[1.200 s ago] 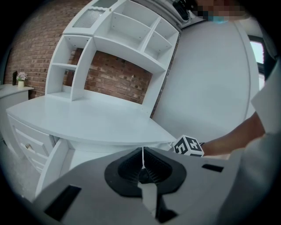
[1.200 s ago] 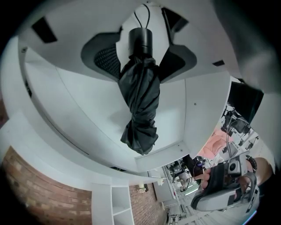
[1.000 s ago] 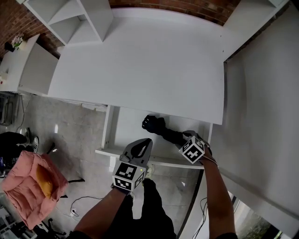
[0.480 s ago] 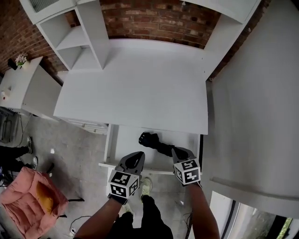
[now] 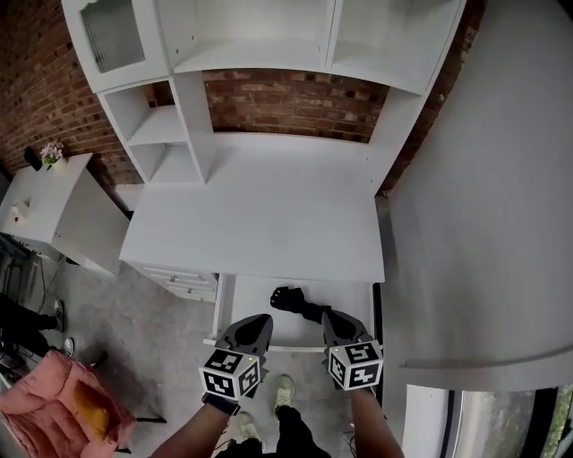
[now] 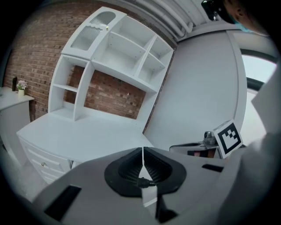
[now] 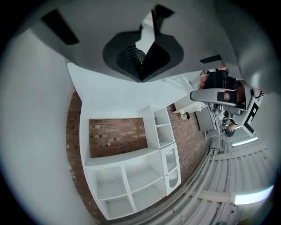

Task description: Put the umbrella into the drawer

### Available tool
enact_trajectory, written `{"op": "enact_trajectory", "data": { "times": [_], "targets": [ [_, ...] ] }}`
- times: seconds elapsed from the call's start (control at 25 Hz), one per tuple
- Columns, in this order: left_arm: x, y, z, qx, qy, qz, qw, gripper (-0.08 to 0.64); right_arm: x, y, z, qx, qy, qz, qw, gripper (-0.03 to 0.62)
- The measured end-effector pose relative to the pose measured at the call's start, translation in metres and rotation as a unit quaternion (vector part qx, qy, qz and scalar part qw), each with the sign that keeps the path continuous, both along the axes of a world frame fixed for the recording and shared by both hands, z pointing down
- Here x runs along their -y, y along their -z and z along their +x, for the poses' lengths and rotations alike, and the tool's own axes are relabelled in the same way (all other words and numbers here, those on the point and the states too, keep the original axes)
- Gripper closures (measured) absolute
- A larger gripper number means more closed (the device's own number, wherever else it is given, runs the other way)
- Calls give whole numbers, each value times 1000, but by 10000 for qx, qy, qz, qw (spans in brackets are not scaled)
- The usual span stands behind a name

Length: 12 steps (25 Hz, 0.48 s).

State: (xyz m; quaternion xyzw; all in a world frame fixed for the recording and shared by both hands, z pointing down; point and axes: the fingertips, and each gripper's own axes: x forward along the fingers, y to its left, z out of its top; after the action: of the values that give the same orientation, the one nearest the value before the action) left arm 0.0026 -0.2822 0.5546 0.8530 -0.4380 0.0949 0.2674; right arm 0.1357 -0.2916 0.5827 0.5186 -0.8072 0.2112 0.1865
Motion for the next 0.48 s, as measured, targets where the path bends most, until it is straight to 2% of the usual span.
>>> {"op": "enact_trajectory", "data": {
  "times": [0.24,0.48],
  "targets": [
    [-13,50,-23,43,56,374,9993,546,-17,53,-12,-82,-321,435,9985,588],
    [-18,103,-45,26,155,808,9966,548,-22,118,-34,-178,-247,953,9950,588]
  ]
}}
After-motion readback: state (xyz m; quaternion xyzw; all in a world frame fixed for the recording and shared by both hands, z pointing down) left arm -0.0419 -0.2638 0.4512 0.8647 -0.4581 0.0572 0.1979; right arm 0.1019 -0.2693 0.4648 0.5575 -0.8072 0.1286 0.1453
